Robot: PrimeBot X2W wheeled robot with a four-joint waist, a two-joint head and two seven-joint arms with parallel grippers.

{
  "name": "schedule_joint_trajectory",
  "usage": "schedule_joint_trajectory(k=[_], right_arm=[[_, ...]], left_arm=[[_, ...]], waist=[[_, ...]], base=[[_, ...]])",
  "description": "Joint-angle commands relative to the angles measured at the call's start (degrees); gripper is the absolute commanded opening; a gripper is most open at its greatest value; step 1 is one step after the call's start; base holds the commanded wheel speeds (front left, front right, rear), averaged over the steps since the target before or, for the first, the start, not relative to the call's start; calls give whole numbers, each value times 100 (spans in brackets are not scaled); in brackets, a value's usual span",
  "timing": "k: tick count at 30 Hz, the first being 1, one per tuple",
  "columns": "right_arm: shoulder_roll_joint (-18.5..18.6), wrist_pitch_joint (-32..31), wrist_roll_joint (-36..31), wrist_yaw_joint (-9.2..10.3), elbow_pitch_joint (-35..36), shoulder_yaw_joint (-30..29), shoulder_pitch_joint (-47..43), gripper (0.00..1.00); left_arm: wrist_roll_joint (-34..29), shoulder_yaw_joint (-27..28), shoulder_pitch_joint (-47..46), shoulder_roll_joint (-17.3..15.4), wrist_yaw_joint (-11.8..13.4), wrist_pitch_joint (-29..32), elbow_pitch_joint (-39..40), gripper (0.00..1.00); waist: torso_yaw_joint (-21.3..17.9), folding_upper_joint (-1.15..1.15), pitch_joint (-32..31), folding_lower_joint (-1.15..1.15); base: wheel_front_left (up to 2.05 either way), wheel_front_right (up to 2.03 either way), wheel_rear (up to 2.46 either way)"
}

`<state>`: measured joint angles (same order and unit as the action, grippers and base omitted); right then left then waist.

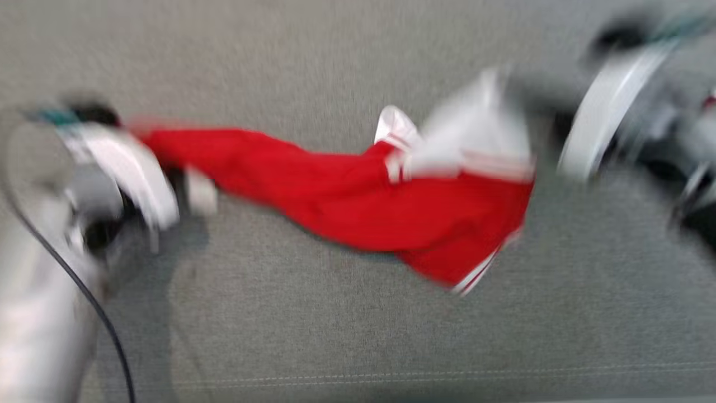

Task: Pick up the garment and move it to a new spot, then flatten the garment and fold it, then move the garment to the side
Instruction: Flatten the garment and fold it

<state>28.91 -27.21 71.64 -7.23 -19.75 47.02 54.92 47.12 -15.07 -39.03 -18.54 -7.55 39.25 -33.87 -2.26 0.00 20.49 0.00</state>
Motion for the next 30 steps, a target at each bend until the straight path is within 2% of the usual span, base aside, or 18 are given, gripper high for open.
schedule_joint_trajectory(k=[1, 3, 4, 6, 7, 11, 14, 19, 24, 29, 30], right_arm=[[-98, 938, -329, -25, -271, -698, 980, 0], [-302, 2270, -774, -25, -942, -1459, 1983, 0], [-302, 2270, -774, -25, -942, -1459, 1983, 0], [-484, 3001, -1038, -25, -1397, -1747, 2610, 0], [-555, 3169, -1079, -25, -1518, -1774, 2794, 0], [-614, 3153, -890, -25, -1562, -1535, 2876, 0], [-466, 3272, -686, -25, -1339, -1381, 2608, 0], [-160, 3082, -105, -25, -796, -845, 1543, 0], [191, 3190, 598, -25, -261, -557, 310, 0], [485, 3377, 988, -25, 151, -273, -626, 0], [551, 3355, 1162, -25, 264, -148, -937, 0]], left_arm=[[-438, 574, -1221, -251, 62, -1360, 455, 0], [-816, 988, -2222, -274, 141, -3037, 618, 0], [-816, 988, -2222, -274, 141, -3037, 618, 0], [-899, 1164, -2922, -179, 111, -3987, 481, 0], [-902, 1149, -3149, -140, 85, -4217, 360, 0], [-868, 933, -3441, -147, 28, -4457, -236, 0], [-682, 851, -3224, -153, 13, -4588, -674, 0], [-373, 400, -2256, -144, 9, -4909, -1252, 0], [271, 159, -1235, 84, 8, -5313, -1548, 0], [795, 252, -411, 201, 7, -5417, -1651, 0], [901, 511, -125, 216, 7, -5421, -1595, 0]], waist=[[-10, 0, 889, 0], [-25, 0, 1065, 0], [-25, 0, 1065, 0], [-40, 0, 1006, 0], [-56, 0, 950, 0], [-162, 0, 868, 0], [-223, 0, 979, 0], [-292, 0, 1093, 0], [-305, 0, 929, 0], [-289, 0, 482, 0], [-296, 0, 263, 0]], base=[[0, 0, 0], [0, 0, 0], [0, 0, 0], [0, 0, 0], [0, 0, 0], [0, 0, 0], [0, 0, 0], [0, 0, 0], [0, 0, 0], [0, 0, 0], [0, 0, 0]])
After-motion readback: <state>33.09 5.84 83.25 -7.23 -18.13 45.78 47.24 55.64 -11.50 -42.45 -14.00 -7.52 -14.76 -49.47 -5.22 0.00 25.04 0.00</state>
